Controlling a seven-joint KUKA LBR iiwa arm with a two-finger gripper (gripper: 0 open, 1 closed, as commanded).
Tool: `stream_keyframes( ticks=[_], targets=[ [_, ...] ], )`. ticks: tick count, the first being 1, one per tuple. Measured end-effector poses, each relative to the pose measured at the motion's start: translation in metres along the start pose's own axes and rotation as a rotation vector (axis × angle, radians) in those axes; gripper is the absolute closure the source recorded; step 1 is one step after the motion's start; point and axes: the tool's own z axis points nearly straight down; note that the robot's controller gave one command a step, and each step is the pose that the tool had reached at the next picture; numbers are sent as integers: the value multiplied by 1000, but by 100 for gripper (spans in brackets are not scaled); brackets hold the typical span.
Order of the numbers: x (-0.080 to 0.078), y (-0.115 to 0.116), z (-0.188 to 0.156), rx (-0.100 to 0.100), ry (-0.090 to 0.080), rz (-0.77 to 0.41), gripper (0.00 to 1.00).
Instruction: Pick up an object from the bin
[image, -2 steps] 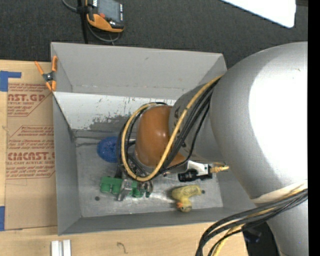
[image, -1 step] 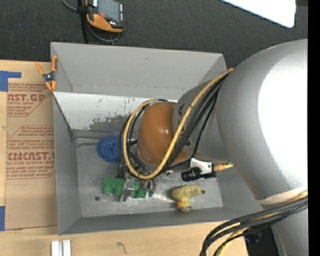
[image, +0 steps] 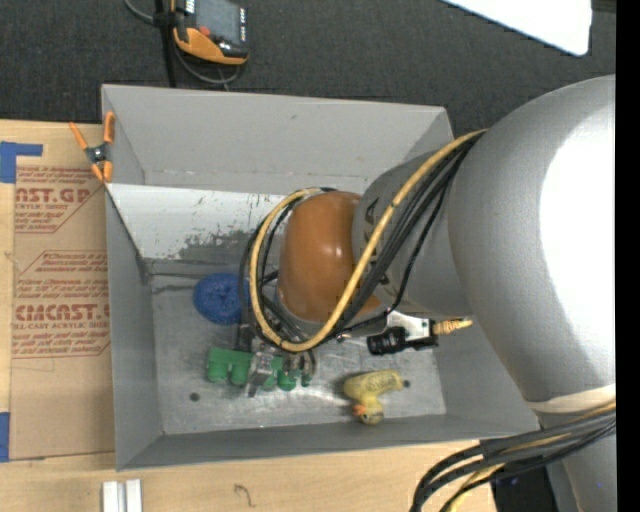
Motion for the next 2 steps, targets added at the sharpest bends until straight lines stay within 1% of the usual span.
stream_keyframes(
  ticks=[2],
  targets=[
    [-1, 1, -31, -3, -6, 0, 100]
  ],
)
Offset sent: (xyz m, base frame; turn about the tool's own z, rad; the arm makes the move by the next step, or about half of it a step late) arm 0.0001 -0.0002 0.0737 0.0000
